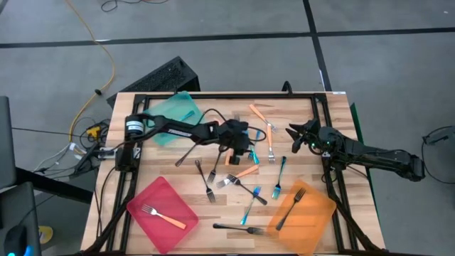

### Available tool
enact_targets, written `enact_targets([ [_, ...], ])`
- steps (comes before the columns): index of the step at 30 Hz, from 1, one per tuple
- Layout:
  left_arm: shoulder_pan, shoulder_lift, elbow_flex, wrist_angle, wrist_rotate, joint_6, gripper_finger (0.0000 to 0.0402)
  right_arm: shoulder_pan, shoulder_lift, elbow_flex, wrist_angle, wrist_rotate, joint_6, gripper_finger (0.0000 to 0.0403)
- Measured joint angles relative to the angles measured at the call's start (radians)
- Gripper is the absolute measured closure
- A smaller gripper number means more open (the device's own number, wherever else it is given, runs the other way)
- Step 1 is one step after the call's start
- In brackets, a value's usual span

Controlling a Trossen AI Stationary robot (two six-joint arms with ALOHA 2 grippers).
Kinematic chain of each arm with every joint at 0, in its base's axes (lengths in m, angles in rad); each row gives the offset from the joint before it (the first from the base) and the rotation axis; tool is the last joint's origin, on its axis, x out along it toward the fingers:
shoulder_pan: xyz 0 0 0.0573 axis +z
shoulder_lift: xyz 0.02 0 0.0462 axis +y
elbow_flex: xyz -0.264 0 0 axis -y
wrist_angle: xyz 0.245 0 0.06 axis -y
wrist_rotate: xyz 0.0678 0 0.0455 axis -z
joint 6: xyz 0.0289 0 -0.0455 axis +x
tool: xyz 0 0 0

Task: Sort silverware by color (type)
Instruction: Put the blue fork into the blue bin

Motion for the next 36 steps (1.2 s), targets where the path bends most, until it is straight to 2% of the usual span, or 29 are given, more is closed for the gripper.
enact_targets([
  [5,-0.002,0.054,0.032,0.009,0.000,0.000,0.0286,0.000,0.000,0.000,0.000,0.000,0.000,0.0248],
  [7,-0.005,0.074,0.044,0.008,-0.032,0.017,0.0286,0.000,0.000,0.000,0.000,0.000,0.000,0.0248],
  [12,-0.002,0.079,0.048,0.000,-0.039,0.108,0.0286,0.000,0.000,0.000,0.000,0.000,-0.001,0.0248],
  [17,0.000,0.078,0.066,-0.004,-0.062,0.129,0.0286,0.000,0.000,0.000,0.000,0.000,-0.002,0.0248],
  [20,0.010,0.078,0.076,-0.005,-0.072,0.036,0.0286,0.000,0.000,0.000,0.000,-0.001,-0.002,0.0248],
  [29,0.013,0.077,0.094,-0.016,-0.203,-0.564,0.0286,0.000,0.000,0.000,0.000,-0.001,-0.002,0.0248],
  [31,-0.002,0.077,0.095,-0.023,-0.133,-0.569,0.0286,0.000,0.000,0.000,0.000,-0.001,-0.002,0.0248],
  [34,-0.044,0.077,0.094,-0.046,0.014,-0.447,0.0286,0.000,0.000,0.000,0.000,-0.001,-0.001,0.0248],
  [35,-0.061,0.077,0.094,-0.045,0.021,-0.416,0.0286,0.000,0.000,0.000,0.000,-0.001,-0.001,0.0248],
  [36,-0.078,0.077,0.094,-0.044,-0.018,-0.413,0.0286,0.000,0.000,0.000,0.000,-0.001,-0.001,0.0248],
])
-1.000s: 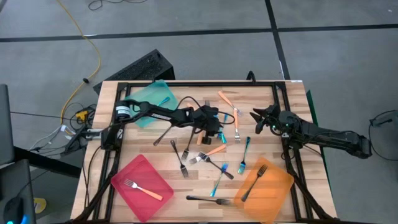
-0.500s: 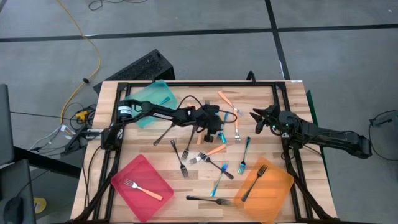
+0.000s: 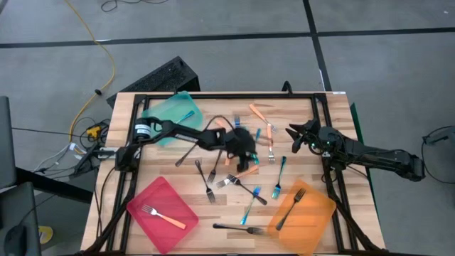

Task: Sort silverware by color (type)
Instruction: Put the blue fork into the blue bin

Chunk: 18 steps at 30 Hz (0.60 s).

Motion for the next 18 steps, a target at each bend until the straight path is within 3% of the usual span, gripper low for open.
enact_targets([
  [4,-0.052,0.000,0.000,-0.017,-0.377,-0.152,0.0286,0.000,0.000,0.000,0.000,0.000,0.000,0.0248],
  [6,-0.061,0.000,0.000,-0.010,-0.474,-0.282,0.0286,0.000,0.000,0.000,0.000,0.000,0.001,0.0248],
  [8,-0.066,0.000,0.000,0.000,-0.498,-0.436,0.0286,0.000,0.000,0.000,0.000,0.000,0.001,0.0248],
  [11,-0.070,0.000,0.000,-0.006,-0.443,-0.630,0.0286,0.000,0.000,0.000,0.000,0.000,0.001,0.0248],
  [18,-0.031,0.000,-0.001,-0.089,-0.382,-0.846,0.0286,0.000,0.000,0.000,0.000,0.000,0.001,0.0248],
])
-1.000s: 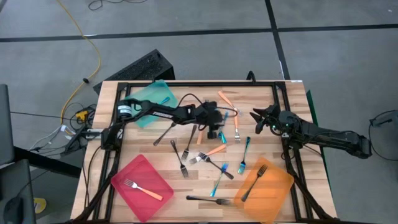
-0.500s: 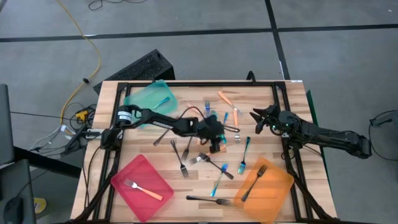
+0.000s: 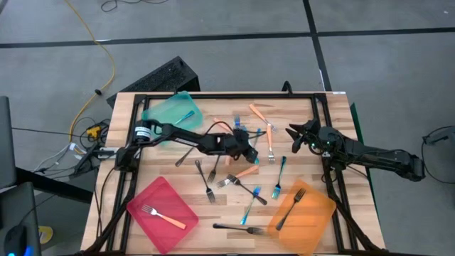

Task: Sort silverware by color (type)
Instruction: Put the blue fork into the blue bin

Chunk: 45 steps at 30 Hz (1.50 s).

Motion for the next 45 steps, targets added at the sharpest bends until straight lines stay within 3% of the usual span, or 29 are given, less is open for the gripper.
enact_targets([
  [11,0.065,0.000,0.000,-0.048,0.100,-0.160,0.0286,0.000,0.000,0.000,0.000,0.000,0.000,0.0248],
  [13,0.078,0.000,0.000,-0.019,0.185,-0.114,0.0286,0.000,0.000,0.000,0.000,0.000,0.016,0.0248],
  [17,0.106,-0.022,0.000,0.100,0.524,-0.029,0.0286,0.000,0.000,-0.004,0.048,-0.004,0.084,0.0248],
  [19,0.115,-0.057,0.000,0.155,0.642,-0.024,0.0286,0.002,0.000,-0.006,0.098,-0.025,0.093,0.0248],
  [25,0.127,-0.208,0.000,0.165,0.723,0.114,0.0286,0.002,0.091,0.054,0.147,-0.029,0.093,0.0251],
  [29,0.140,-0.346,0.001,0.062,0.702,0.243,0.0286,0.000,0.257,0.163,0.154,-0.024,0.036,0.0257],
  [32,0.143,-0.447,0.001,-0.060,0.618,0.343,0.0286,0.000,0.402,0.271,0.149,-0.022,-0.011,0.0262],
  [37,0.142,-0.608,0.001,-0.299,0.384,0.471,0.0286,0.002,0.660,0.439,0.076,-0.026,0.003,0.0267],
  [45,0.107,-0.763,0.001,-0.525,0.025,0.496,0.0286,0.006,1.046,0.560,0.081,-0.088,0.146,0.0267],
])
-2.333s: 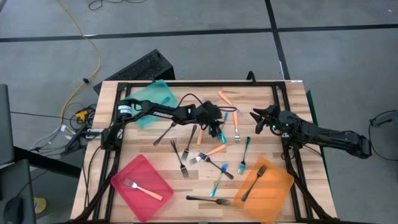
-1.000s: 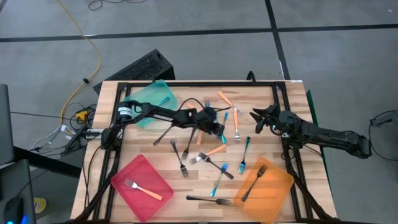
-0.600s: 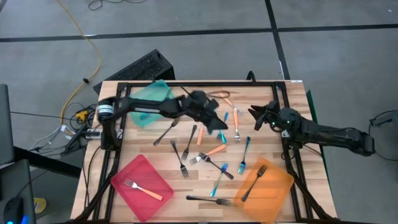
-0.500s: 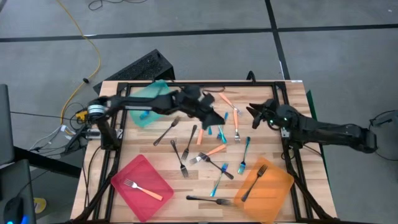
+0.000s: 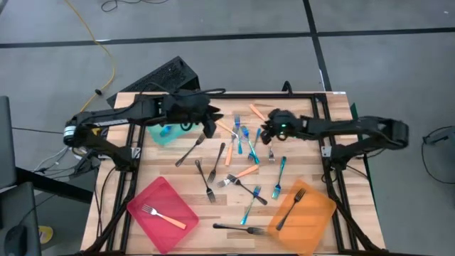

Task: Sort silverware by color (type)
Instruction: Put the blue fork into the blue bin

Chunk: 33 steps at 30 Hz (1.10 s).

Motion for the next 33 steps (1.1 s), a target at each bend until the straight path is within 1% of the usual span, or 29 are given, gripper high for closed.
enact_targets([
  [2,-0.007,-0.012,0.000,-0.044,-0.043,0.012,0.0286,0.019,0.079,0.022,0.020,-0.011,0.025,0.0267],
  [5,-0.011,-0.015,0.000,-0.090,-0.075,0.024,0.0286,0.062,0.176,0.064,0.032,-0.011,0.036,0.0267],
  [10,-0.011,-0.009,-0.002,-0.135,-0.108,0.017,0.0286,0.142,0.290,0.130,0.031,0.012,0.041,0.0267],
  [15,-0.011,-0.009,-0.020,-0.125,-0.126,0.019,0.0286,0.185,0.344,0.179,-0.068,0.066,0.125,0.0267],
  [19,-0.010,-0.009,-0.033,-0.121,-0.138,0.019,0.0286,0.201,0.359,0.185,-0.103,0.065,0.162,0.0267],
  [27,-0.009,-0.008,-0.040,-0.115,-0.145,0.015,0.0286,0.210,0.360,0.185,-0.097,0.067,0.168,0.0267],
  [33,-0.009,-0.008,-0.040,-0.115,-0.147,0.006,0.0286,0.218,0.454,0.186,-0.043,0.077,0.177,0.0267],
])
